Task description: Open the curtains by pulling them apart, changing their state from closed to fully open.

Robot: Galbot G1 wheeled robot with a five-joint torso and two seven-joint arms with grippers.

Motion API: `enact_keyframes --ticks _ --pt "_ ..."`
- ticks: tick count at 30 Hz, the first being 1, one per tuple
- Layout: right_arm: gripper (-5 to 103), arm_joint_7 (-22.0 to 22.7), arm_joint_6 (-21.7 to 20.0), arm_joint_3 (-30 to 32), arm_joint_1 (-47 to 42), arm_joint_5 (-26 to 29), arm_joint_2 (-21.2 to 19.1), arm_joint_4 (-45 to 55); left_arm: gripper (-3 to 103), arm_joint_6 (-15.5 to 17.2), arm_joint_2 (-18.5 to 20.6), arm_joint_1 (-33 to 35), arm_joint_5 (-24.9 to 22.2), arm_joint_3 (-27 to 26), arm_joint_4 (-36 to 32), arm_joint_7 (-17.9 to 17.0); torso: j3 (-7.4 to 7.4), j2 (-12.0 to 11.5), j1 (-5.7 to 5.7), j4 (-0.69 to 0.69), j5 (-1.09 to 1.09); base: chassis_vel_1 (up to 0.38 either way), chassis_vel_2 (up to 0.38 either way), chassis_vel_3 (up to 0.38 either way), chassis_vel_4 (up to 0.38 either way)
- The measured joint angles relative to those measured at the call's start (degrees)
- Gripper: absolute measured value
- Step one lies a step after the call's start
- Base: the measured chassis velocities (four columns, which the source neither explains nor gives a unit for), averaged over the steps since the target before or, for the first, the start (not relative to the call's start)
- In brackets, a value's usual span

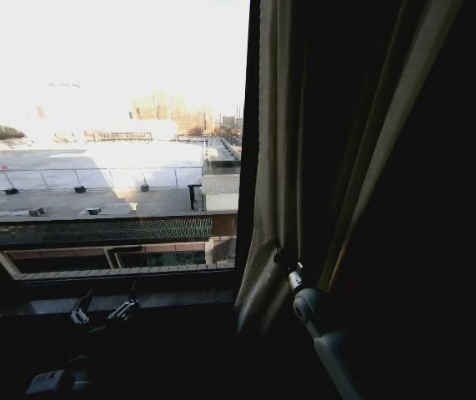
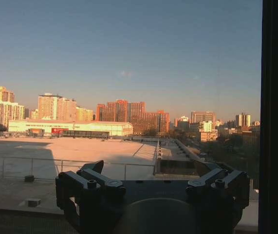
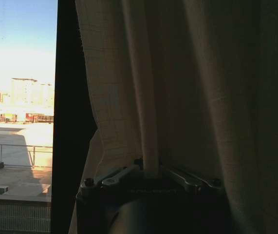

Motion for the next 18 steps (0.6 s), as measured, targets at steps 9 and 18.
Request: enact_keyframes --ticks 9,18 --pt "0 0.0 0.4 1.3 0.7 1.0 0.1 -2.2 100 -0.3 -0.2 0.5 0.4 0.0 -0.4 0.2 0.0 0.0 0.01 0.0 0.02 -0.145 -0.125 0.134 0.11" --pt "0 0.6 1.2 7.9 3.7 3.2 -1.0 -9.3 100 -0.7 -0.2 0.6 0.7 0.2 -0.5 0.0 0.0 0.0 0.01 0.01 -0.02 0.04 0.028 -0.028 -0.012"
